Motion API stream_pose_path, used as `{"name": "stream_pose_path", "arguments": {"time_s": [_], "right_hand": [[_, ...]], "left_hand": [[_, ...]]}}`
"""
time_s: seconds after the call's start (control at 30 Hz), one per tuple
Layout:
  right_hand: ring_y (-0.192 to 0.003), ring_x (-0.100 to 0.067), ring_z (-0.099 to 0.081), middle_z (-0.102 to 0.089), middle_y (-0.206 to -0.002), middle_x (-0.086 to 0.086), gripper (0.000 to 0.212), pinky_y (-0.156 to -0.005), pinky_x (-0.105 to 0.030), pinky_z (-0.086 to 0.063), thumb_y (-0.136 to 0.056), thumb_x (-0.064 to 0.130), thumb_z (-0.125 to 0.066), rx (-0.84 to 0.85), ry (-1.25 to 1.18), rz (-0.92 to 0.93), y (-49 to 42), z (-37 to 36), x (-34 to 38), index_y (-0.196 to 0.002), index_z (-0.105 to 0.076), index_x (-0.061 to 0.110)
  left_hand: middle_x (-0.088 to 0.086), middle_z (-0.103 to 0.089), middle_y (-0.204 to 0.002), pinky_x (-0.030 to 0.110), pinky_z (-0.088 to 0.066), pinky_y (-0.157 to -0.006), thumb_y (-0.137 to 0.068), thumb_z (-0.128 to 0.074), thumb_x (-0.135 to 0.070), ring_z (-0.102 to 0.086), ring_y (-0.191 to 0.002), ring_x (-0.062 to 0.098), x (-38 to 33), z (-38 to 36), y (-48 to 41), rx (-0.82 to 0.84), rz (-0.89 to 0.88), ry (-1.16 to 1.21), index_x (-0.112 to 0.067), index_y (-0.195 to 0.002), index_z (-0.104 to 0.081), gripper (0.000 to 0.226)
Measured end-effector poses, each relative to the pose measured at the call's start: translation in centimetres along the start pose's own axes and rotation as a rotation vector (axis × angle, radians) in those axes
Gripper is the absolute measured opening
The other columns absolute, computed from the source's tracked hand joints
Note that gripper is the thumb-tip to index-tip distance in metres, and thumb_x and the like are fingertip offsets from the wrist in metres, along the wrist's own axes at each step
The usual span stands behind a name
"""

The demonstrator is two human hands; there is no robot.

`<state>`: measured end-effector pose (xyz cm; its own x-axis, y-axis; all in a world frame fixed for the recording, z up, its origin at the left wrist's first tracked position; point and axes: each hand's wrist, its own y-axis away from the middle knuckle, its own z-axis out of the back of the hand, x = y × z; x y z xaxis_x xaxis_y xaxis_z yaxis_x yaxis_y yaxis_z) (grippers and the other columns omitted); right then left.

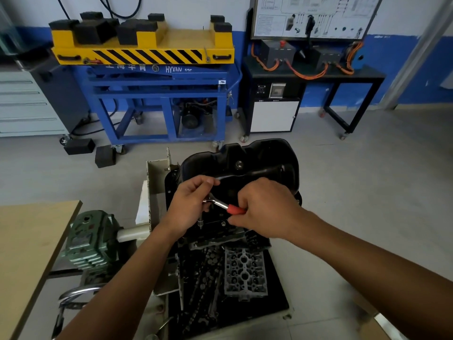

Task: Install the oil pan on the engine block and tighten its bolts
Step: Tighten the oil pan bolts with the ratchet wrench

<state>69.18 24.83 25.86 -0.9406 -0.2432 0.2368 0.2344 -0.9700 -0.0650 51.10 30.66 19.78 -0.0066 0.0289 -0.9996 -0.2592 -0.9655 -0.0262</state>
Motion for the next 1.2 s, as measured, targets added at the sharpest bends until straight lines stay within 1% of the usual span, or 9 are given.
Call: {"name": "stream_pose_path", "arguments": {"time_s": [0.13, 0.33, 0.53, 0.67, 0.77, 0.87, 1.03, 1.13, 1.2], "right_hand": [[-0.041, -0.009, -0.052, -0.057, -0.045, 0.003, 0.052, -0.054, -0.033, -0.054, -0.075, 0.058, -0.074, 0.072, -0.1, 0.04, 1.2, -0.4, 2.6, -0.05, -0.053, 0.016], [-0.039, -0.013, -0.042, -0.042, -0.04, 0.005, 0.058, -0.049, -0.027, -0.04, -0.081, 0.059, -0.07, 0.128, -0.189, 0.124, 0.8, -1.1, 4.5, -0.046, -0.047, 0.019], [-0.038, -0.008, -0.033, -0.035, -0.04, 0.012, 0.058, -0.049, -0.023, -0.029, -0.082, 0.056, -0.071, 0.05, -0.211, 0.188, 0.3, -1.9, 6.6, -0.046, -0.037, 0.025], [-0.042, -0.008, -0.04, -0.04, -0.042, 0.009, 0.056, -0.054, -0.03, -0.045, -0.08, 0.058, -0.072, 0.088, -0.222, 0.167, 0.2, -1.8, 6.0, -0.047, -0.044, 0.022], [-0.051, 0.001, -0.051, -0.045, -0.041, 0.007, 0.056, -0.059, -0.032, -0.049, -0.074, 0.06, -0.076, 0.145, -0.179, 0.121, 0.1, -0.9, 4.3, -0.047, -0.051, 0.019], [-0.045, -0.003, -0.05, -0.049, -0.043, 0.007, 0.052, -0.053, -0.029, -0.047, -0.069, 0.06, -0.079, 0.162, -0.059, 0.082, -0.3, 0.3, 2.6, -0.049, -0.054, 0.019], [-0.064, -0.016, -0.057, -0.054, -0.07, 0.006, 0.035, -0.049, -0.026, -0.027, -0.078, 0.053, -0.077, 0.036, 0.181, 0.064, -2.0, 1.6, 0.0, -0.067, -0.059, 0.024], [-0.076, -0.017, -0.055, -0.052, -0.09, 0.008, 0.029, -0.05, -0.026, -0.019, -0.084, 0.051, -0.072, -0.058, 0.21, 0.062, -2.7, 1.1, -0.8, -0.093, -0.072, 0.023], [-0.077, -0.017, -0.051, -0.049, -0.092, 0.008, 0.028, -0.051, -0.027, -0.019, -0.086, 0.048, -0.071, -0.098, 0.21, 0.072, -2.7, 0.5, -1.0, -0.099, -0.072, 0.023]], "left_hand": [[-0.004, -0.051, -0.059, 0.018, -0.039, -0.048, -0.103, -0.051, -0.013, -0.045, -0.053, 0.008, -0.1, -0.6, -0.1, -0.027, -0.001, -0.001, -0.012, -0.095, -0.071, 0.021], [-0.008, -0.053, -0.056, 0.016, -0.04, -0.054, -0.103, -0.049, -0.009, -0.046, -0.053, 0.004, -0.2, -0.3, 0.1, 0.02, -0.02, 0.004, -0.009, -0.094, -0.071, 0.024], [-0.003, -0.05, -0.057, 0.024, -0.036, -0.057, -0.103, -0.046, -0.01, -0.043, -0.053, 0.009, 0.0, -0.1, 0.2, 0.043, -0.001, 0.082, -0.008, -0.096, -0.071, 0.026], [0.012, -0.047, -0.065, 0.03, -0.035, -0.06, -0.104, -0.042, -0.015, -0.04, -0.061, 0.024, 0.5, 0.8, 0.3, 0.041, -0.006, 0.099, -0.012, -0.096, -0.074, 0.033], [0.004, -0.05, -0.06, 0.024, -0.036, -0.056, -0.103, -0.039, -0.016, -0.044, -0.056, 0.015, 0.8, 1.1, 0.4, 0.066, -0.005, 0.128, -0.016, -0.096, -0.074, 0.036], [0.004, -0.049, -0.061, 0.026, -0.033, -0.054, -0.099, -0.04, -0.019, -0.042, -0.056, 0.013, 0.8, 0.9, 0.3, 0.076, 0.023, 0.14, -0.018, -0.097, -0.075, 0.035], [0.003, -0.062, -0.083, 0.031, -0.037, -0.062, -0.104, -0.038, -0.016, -0.047, -0.066, 0.02, 0.7, 0.6, 0.7, 0.112, 0.045, 0.122, -0.018, -0.105, -0.074, 0.036], [0.002, -0.044, -0.061, 0.027, -0.025, -0.053, -0.107, -0.033, -0.012, -0.032, -0.052, 0.015, 0.6, 0.2, 0.8, 0.15, 0.044, 0.131, -0.013, -0.111, -0.07, 0.037], [0.003, -0.033, -0.055, 0.029, -0.021, -0.052, -0.107, -0.032, -0.012, -0.027, -0.049, 0.015, 0.5, 0.2, 0.7, 0.168, 0.044, 0.13, -0.009, -0.117, -0.067, 0.035]]}}
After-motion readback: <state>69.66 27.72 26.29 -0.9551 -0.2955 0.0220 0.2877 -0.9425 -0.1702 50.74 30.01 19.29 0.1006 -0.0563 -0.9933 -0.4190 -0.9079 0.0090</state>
